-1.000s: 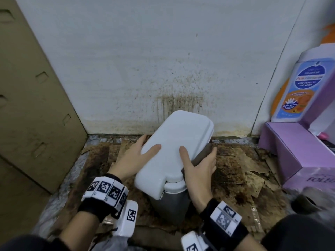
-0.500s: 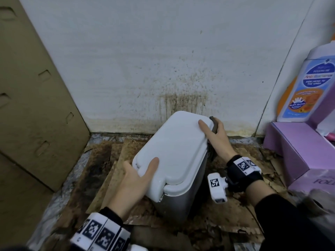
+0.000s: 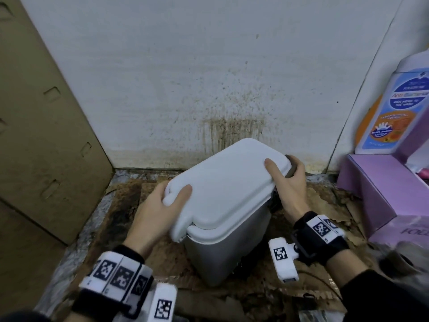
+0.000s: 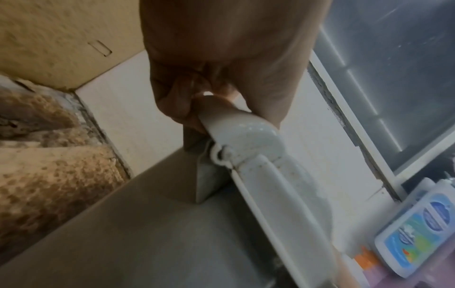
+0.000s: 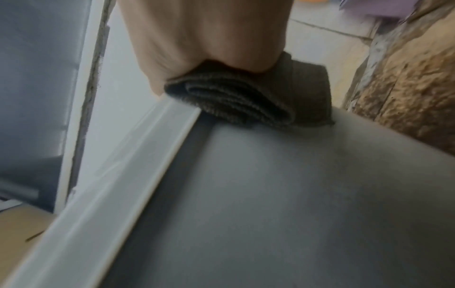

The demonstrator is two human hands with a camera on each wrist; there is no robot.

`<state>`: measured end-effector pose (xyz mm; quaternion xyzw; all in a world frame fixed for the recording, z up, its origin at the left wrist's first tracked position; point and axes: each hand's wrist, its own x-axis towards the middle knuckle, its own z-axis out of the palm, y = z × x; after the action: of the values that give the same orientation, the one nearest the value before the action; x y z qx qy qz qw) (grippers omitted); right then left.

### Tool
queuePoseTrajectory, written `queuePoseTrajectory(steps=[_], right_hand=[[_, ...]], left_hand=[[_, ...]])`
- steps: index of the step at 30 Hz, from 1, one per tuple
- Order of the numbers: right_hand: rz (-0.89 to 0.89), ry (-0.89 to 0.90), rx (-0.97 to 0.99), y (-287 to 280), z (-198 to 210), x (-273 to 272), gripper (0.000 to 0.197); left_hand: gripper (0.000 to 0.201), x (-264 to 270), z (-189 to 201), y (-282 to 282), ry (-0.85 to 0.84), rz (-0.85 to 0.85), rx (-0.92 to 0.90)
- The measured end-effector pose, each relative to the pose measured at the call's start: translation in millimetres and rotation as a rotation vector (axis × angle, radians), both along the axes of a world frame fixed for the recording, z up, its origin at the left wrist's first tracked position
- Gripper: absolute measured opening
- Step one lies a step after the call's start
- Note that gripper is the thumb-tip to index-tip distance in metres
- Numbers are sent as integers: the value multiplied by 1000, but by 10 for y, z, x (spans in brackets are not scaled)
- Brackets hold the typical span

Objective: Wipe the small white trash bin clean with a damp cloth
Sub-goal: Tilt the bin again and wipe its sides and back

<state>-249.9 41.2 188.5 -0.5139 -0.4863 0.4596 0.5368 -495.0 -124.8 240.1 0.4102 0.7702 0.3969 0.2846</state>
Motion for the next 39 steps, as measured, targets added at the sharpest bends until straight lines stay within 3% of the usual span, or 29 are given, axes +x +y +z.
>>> queuePoseTrajectory(steps=[4,9,12,15,19,28,34,39], right_hand=[[-198,-35,15,-382,-32,-15,98],[-323,-62,4,-809,-82,-182,96],[-300,-96,20,-902,-145,-225,87],[-313,-88,30,-879,-212,-206,67],[-332,-59,0,-784,-222,-191,58],[-362,27,18,-671,-228,-155,47],[-296,146,-66,-334,-214,47,42],[9,178,-218,-53,-161,294,40]], left_hand=[[56,-219,21,225,-21,-60,72],[75,-386,-86,435,-21,-100,17],[66,-399,-169,485,-57,-59,13],[49,-359,-206,507,54,25,17],[71,-317,-267,511,184,89,-44],[104,-91,-294,351,59,216,-188],[107,-145,-311,309,38,137,-203],[92,-140,-310,296,52,112,-114]])
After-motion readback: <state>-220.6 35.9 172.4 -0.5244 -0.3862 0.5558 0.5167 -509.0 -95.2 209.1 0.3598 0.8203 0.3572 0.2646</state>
